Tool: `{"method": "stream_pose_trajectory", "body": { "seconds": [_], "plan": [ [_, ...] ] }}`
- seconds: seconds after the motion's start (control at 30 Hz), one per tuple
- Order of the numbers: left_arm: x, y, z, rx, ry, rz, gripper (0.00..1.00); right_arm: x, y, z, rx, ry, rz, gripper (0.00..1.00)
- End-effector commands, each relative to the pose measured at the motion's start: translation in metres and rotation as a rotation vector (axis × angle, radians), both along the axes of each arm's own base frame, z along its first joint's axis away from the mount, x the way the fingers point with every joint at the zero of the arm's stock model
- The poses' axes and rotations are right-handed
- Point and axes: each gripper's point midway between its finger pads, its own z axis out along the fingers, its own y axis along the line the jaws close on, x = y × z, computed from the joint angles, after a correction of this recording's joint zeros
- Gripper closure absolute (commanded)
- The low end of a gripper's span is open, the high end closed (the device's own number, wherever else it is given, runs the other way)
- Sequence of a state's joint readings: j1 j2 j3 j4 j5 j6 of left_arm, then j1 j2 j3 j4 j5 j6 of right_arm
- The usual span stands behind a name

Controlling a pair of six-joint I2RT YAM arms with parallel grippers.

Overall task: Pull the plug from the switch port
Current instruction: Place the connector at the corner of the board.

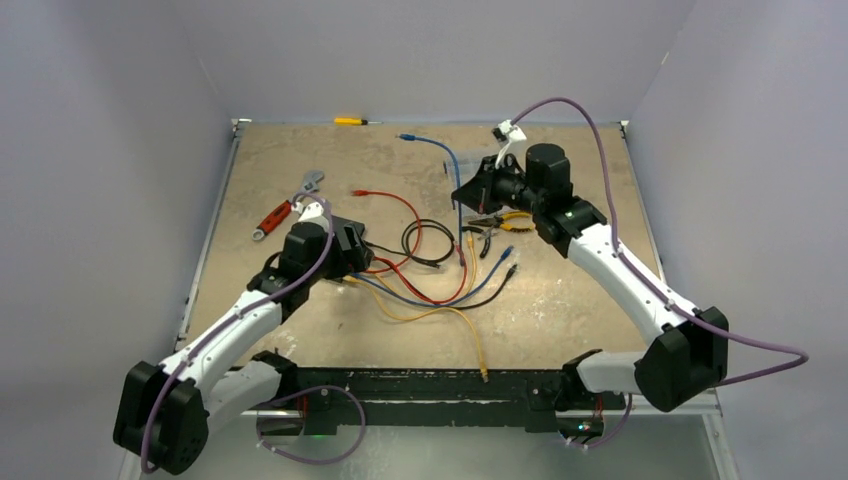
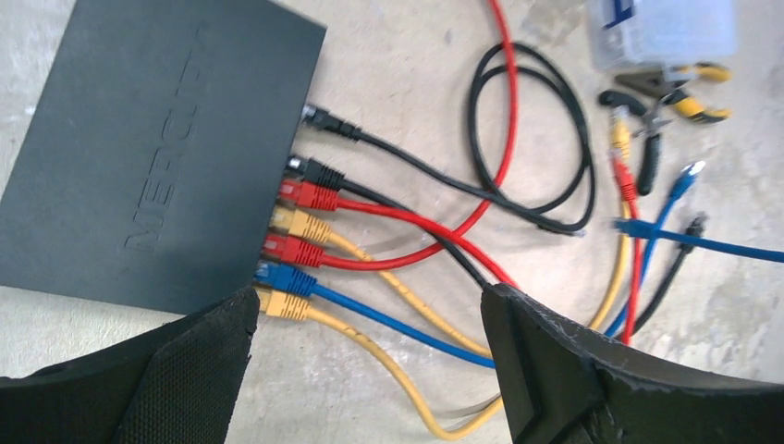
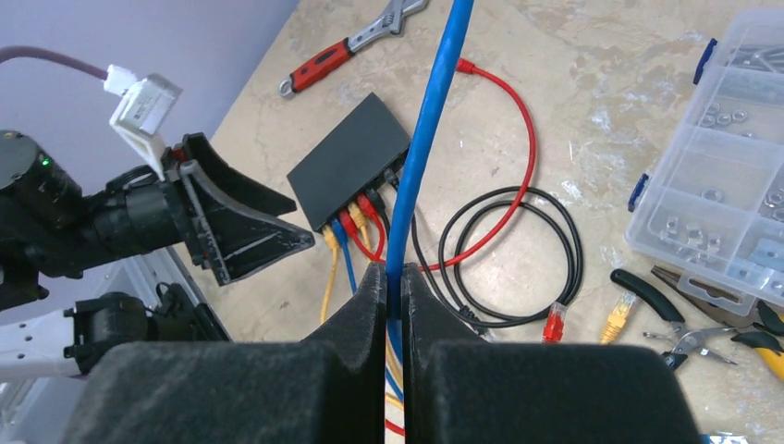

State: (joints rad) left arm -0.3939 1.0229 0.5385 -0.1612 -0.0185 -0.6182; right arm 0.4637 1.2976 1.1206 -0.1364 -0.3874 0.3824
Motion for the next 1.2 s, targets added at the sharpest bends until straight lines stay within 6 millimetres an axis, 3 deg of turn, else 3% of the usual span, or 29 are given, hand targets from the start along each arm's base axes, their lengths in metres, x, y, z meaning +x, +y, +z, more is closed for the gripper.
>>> {"method": "stream_pose_trajectory", "body": {
  "seconds": [0.0,0.17,0.37,0.63,0.8,0.87,1.0,1.17],
  "plan": [
    [0.003,-0.004,0.024,-0.038,-0.1,-0.021,0.07,0.007,-0.001,0.043,0.11,-0.081,0.049,1.0],
    [0.001,-0.01,0.035,-0.081,-0.151,-0.051,0.03,0.014,-0.007,0.051,0.163,-0.068,0.075,1.0],
    [0.004,-0.015,0.038,-0.096,-0.162,-0.065,0.01,0.027,0.01,0.068,0.209,-0.075,0.176,1.0],
    [0.033,-0.06,0.066,-0.223,-0.272,-0.232,0.01,0.052,0.034,0.077,0.277,-0.078,0.284,1.0],
    [0.044,-0.067,0.07,-0.227,-0.257,-0.24,0.01,0.08,0.043,0.09,0.227,-0.081,0.316,1.0],
    [0.046,-0.063,0.063,-0.196,-0.214,-0.216,0.01,0.091,0.037,0.103,0.233,-0.099,0.294,1.0],
    [0.042,-0.054,0.052,-0.169,-0.157,-0.166,0.01,0.096,0.019,0.137,0.318,-0.143,0.288,1.0],
    [0.041,-0.055,0.052,-0.194,-0.148,-0.154,0.01,0.103,-0.012,0.162,0.391,-0.167,0.307,1.0]
  ]
}}
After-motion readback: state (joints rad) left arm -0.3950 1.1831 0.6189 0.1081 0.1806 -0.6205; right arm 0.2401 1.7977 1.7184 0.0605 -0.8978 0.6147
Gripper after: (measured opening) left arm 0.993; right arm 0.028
